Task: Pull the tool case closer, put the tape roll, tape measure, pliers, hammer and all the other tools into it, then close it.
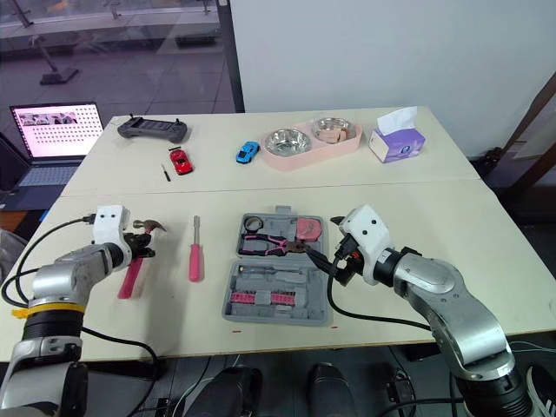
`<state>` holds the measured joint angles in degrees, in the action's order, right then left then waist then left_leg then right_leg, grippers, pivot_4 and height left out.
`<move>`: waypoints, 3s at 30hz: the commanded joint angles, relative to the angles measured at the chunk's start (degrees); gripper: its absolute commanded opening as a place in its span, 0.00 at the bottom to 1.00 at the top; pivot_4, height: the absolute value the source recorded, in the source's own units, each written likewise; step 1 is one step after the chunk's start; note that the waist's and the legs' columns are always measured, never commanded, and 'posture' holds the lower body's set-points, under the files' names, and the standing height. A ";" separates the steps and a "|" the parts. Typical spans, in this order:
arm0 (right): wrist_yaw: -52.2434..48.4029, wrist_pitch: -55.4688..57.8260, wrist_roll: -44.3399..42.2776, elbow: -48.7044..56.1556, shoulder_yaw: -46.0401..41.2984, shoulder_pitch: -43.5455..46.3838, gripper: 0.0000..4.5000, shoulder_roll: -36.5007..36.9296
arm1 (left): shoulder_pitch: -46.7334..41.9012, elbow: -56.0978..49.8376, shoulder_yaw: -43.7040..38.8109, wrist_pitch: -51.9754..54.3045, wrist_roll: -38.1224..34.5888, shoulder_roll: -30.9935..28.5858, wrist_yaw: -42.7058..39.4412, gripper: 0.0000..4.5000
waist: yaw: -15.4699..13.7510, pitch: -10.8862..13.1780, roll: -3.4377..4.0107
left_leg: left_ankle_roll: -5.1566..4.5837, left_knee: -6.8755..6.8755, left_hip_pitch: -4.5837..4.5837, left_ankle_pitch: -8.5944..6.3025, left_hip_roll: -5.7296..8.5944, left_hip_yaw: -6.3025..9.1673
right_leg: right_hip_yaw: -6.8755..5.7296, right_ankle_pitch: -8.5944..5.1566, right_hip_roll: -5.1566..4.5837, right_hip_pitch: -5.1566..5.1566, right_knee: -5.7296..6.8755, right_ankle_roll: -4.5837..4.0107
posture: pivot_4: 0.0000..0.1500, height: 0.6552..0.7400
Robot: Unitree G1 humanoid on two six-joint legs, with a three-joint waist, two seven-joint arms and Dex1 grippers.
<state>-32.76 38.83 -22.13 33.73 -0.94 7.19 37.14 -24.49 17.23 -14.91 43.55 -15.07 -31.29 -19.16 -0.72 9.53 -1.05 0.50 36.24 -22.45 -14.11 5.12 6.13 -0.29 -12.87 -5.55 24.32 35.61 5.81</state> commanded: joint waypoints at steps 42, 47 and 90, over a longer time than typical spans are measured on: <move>-31.56 -8.38 -10.79 -6.20 -10.26 -0.42 1.00 19.48 | -27.52 -23.78 54.98 9.03 2.47 3.04 -41.81 0.01 | -0.06 0.13 -0.10 | -0.23 0.31 -0.07 -0.10 -0.04 -0.06 | -0.01 -0.04 0.14 -0.24 -0.08 0.03 | 1.00 1.00; -31.96 -9.51 -9.40 -7.70 -9.40 0.54 1.00 19.57 | -29.06 -20.55 60.77 8.51 6.51 6.83 -41.93 0.01 | -0.03 0.13 -0.07 | -0.25 0.33 -0.06 -0.11 -0.05 -0.07 | 0.01 -0.05 0.09 -0.24 -0.07 0.05 | 1.00 1.00; -25.15 -8.48 -9.18 -2.61 -9.48 -4.44 1.00 17.39 | -30.41 -0.75 67.35 -0.95 21.32 17.81 -42.16 0.01 | -0.34 0.11 -0.02 | -0.52 0.93 -0.27 -0.28 0.08 -0.04 | -0.02 -0.08 0.00 -0.41 -0.07 0.26 | 1.00 1.00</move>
<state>-58.23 30.83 -30.72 29.16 -8.81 2.68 54.49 -55.66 15.48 52.22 43.91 3.55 -13.13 -62.12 -1.05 9.63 -1.07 -0.03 37.17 -22.67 -14.40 5.21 6.09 -0.31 -12.95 -5.54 23.86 35.54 6.06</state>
